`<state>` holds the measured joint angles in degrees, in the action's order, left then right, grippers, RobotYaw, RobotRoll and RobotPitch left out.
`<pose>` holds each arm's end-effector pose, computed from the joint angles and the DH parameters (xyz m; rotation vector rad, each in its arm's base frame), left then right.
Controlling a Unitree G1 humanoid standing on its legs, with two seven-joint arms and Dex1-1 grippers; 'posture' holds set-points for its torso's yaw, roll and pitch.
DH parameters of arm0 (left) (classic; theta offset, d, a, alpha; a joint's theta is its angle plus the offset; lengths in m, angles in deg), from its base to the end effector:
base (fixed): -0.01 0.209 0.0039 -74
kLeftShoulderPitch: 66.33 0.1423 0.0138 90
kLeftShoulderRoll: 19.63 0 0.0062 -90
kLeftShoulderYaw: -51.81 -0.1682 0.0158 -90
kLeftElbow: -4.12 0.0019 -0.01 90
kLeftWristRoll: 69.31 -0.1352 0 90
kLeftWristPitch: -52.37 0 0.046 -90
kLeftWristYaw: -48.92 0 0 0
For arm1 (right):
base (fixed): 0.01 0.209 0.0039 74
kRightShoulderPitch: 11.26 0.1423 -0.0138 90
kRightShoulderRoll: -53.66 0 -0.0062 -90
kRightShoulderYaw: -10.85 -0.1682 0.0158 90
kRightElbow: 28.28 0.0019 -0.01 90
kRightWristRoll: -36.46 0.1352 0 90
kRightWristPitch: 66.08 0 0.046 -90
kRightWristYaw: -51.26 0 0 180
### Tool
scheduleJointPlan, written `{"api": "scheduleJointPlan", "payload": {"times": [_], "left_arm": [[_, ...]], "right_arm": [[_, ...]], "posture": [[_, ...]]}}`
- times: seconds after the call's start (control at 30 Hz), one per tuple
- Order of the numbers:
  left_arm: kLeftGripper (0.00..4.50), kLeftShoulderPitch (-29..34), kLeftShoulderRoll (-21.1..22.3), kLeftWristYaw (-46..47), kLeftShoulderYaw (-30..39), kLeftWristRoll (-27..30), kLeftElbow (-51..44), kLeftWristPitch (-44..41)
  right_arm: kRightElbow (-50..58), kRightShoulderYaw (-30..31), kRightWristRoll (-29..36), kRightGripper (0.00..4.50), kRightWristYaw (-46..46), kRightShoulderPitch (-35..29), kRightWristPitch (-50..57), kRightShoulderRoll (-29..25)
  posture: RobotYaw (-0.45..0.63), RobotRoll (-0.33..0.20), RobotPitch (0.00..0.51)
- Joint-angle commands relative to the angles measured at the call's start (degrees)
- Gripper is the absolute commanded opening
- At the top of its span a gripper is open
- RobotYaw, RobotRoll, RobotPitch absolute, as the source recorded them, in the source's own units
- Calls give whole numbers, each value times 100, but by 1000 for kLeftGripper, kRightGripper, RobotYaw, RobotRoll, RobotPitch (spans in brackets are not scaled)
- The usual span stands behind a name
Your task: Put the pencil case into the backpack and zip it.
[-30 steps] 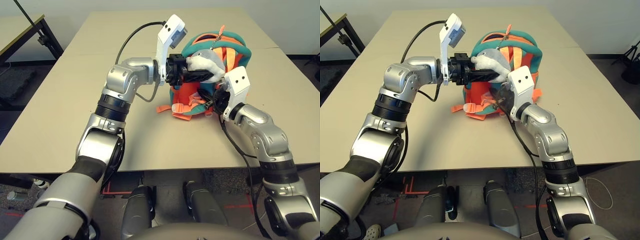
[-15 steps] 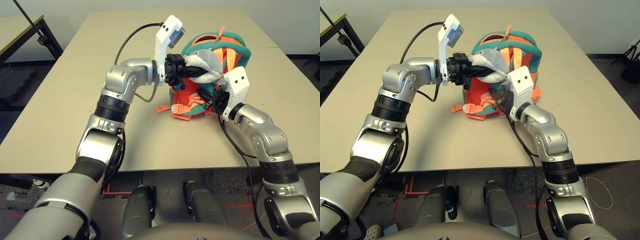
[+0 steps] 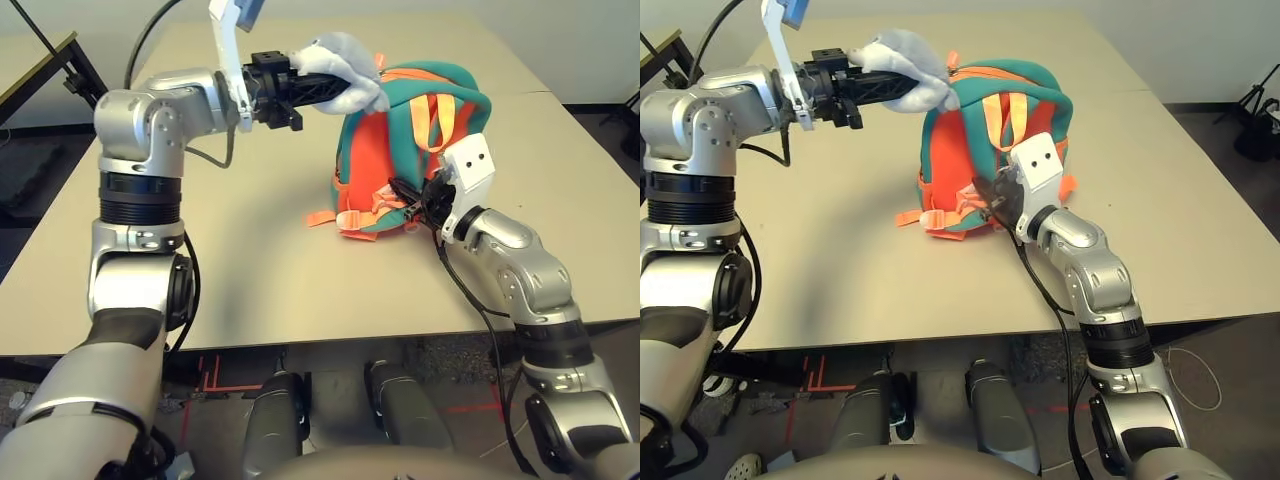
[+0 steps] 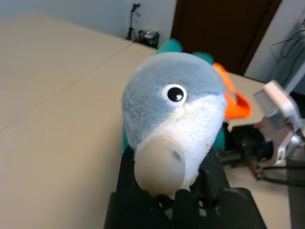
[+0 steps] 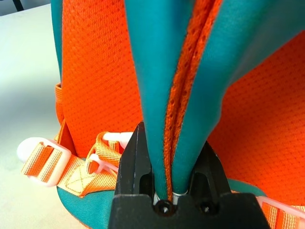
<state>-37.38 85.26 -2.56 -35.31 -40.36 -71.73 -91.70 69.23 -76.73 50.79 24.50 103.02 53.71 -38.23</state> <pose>0.3061 0.1913 0.2841 -0.0230 0.1139 -1.0200 0.2587 -0.1630 0.1572 -0.1109 0.0194 0.6225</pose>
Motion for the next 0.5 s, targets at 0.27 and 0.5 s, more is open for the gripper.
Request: {"api": "scheduleJointPlan", "payload": {"times": [0.27, 0.5], "left_arm": [[519, 1171, 416, -229, -382, -409, 897, 188], [467, 1510, 162, -726, -1109, -699, 1605, 316]], "right_arm": [[-303, 160, -60, 519, -86, 61, 1, 13], [-344, 166, -66, 519, -122, 109, -9, -21]], "posture": [[-197, 0, 105], [-198, 0, 99]]}}
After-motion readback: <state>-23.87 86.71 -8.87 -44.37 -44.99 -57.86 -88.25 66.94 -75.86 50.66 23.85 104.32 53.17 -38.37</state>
